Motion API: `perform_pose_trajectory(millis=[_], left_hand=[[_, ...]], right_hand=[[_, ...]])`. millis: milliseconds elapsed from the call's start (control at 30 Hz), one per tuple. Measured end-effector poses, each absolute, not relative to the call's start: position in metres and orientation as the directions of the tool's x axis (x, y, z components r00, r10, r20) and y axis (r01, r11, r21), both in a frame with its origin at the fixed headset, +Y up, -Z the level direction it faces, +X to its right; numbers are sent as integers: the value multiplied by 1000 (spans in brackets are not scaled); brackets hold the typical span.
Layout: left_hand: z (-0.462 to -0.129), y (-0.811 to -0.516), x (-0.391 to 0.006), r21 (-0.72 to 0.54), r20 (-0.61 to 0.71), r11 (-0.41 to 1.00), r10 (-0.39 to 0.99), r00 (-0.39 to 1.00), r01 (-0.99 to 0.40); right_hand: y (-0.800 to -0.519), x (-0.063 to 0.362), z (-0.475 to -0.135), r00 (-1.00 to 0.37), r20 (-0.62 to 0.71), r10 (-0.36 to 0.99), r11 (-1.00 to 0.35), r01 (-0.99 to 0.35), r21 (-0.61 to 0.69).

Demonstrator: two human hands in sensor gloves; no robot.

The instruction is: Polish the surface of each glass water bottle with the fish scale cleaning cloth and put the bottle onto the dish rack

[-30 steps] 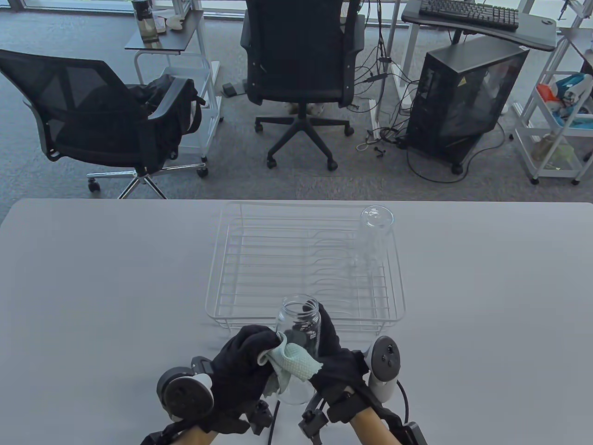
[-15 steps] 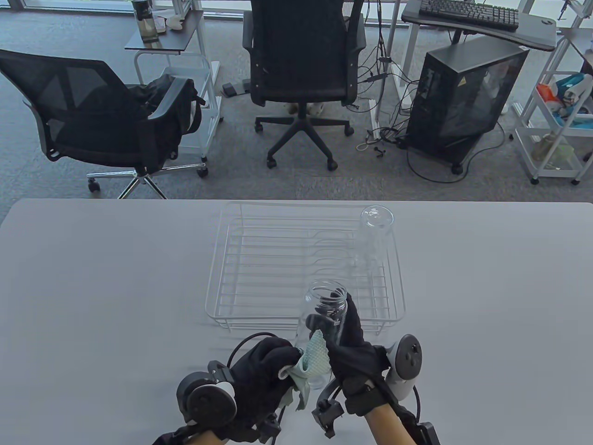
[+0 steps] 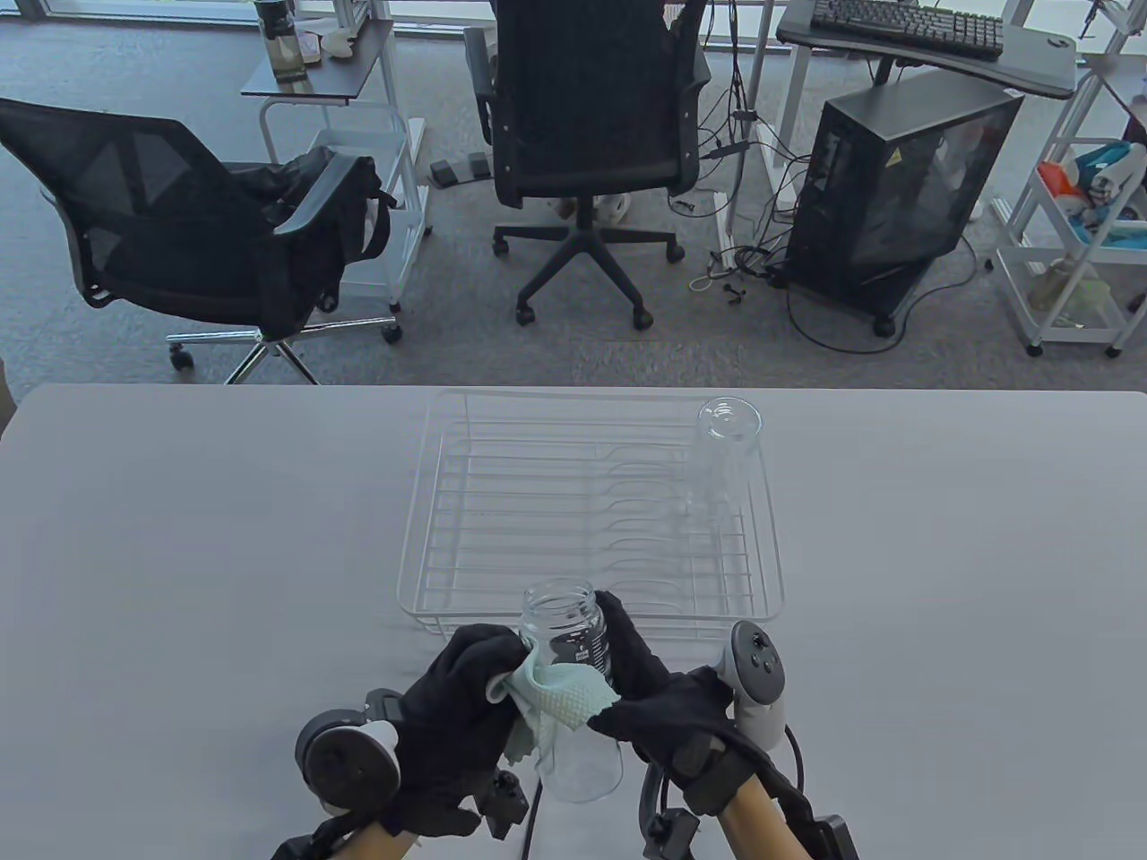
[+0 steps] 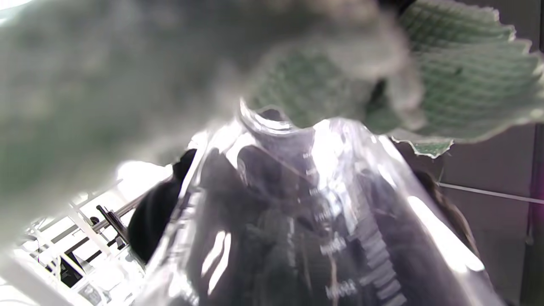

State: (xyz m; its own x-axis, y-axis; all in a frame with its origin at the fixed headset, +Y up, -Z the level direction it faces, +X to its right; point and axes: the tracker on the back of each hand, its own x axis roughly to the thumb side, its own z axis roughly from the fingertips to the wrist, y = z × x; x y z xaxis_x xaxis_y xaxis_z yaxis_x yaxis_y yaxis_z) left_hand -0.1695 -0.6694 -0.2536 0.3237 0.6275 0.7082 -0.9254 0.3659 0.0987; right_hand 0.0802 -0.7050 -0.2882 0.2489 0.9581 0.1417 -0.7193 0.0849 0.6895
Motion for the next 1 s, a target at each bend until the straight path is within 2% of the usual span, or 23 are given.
perform_pose_trajectory(millis=[233, 300, 600, 733, 867, 1000], left_hand=[[-253, -671, -170, 86, 698, 356, 645, 311, -930], [-251, -672, -165, 79, 705, 382, 632, 322, -921], [-240, -684, -135, 44, 761, 560, 517, 391, -827], [-239, -685, -133, 40, 767, 559, 514, 384, -828], [-239, -681, -139, 60, 762, 506, 533, 367, -860], [-245, -678, -152, 55, 734, 443, 590, 337, -895]], right_hand=[[-711, 77, -290, 312, 191, 931, 151, -803, 576], [-712, 80, -290, 291, 225, 930, 128, -829, 545], [-702, 101, -292, 336, 319, 886, 222, -912, 344], [-697, 102, -291, 286, 335, 898, 144, -909, 392], [-694, 95, -288, 230, 313, 922, 44, -863, 504], [-702, 85, -287, 319, 100, 942, 175, -725, 666]])
